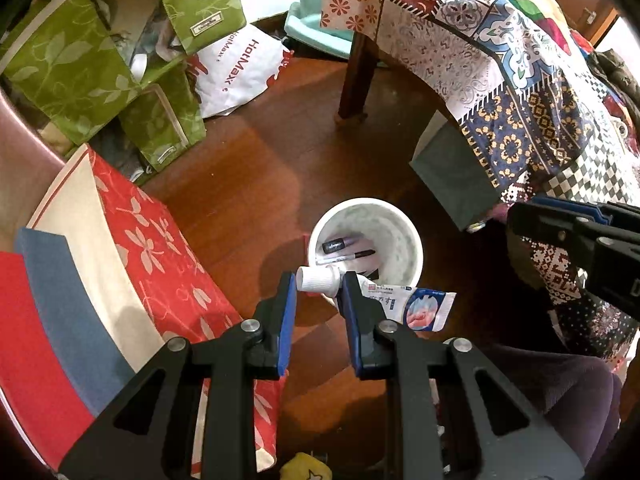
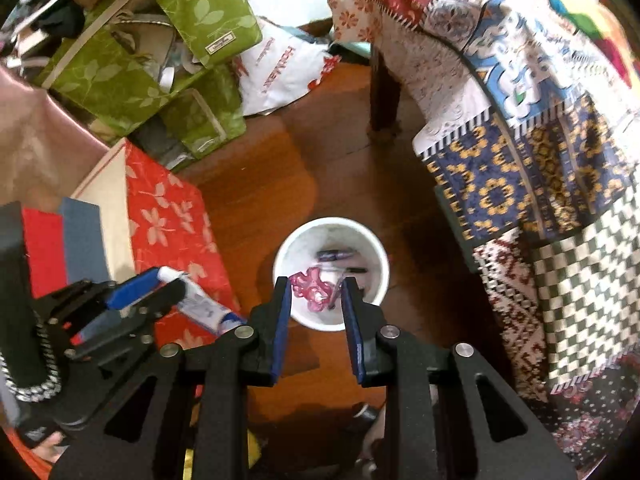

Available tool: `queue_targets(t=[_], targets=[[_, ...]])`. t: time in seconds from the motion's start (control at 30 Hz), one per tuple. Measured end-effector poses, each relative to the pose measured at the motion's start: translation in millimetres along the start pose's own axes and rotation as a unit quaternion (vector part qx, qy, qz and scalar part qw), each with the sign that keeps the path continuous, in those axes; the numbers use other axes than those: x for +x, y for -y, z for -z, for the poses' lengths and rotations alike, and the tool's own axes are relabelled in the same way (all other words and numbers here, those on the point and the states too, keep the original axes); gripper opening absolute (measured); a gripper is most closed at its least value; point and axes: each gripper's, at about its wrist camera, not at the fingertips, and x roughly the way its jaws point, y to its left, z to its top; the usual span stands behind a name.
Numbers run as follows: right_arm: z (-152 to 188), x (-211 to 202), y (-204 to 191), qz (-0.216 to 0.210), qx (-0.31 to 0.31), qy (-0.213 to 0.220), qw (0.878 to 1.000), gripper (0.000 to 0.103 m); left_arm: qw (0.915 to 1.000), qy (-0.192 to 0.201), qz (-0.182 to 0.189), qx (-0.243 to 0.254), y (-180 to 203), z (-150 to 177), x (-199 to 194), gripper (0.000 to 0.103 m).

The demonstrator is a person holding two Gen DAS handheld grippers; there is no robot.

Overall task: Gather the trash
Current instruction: 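Open both grippers to drop the hair tie and toothpaste into the bin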

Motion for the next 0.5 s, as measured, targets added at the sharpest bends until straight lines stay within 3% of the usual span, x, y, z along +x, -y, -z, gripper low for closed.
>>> queue_targets(t=[0.13,0.43,0.5], targets=[[-4,1,3,0.006,-0.003,-0.001,1.0,0.043,0.9999,-0.013,0.0,-0.001,7,-12,13,0.022],[0,-12,21,0.027,-0.011,0.014,0.999,0.043,0.9986,-0.047,0.022,-0.006,32,-35,37,0.024],[2,-15,24,0.034,-0.014,0.017,0.999,0.043,0.9986,-0.047,0.023,0.002,39,-37,36,0.033]])
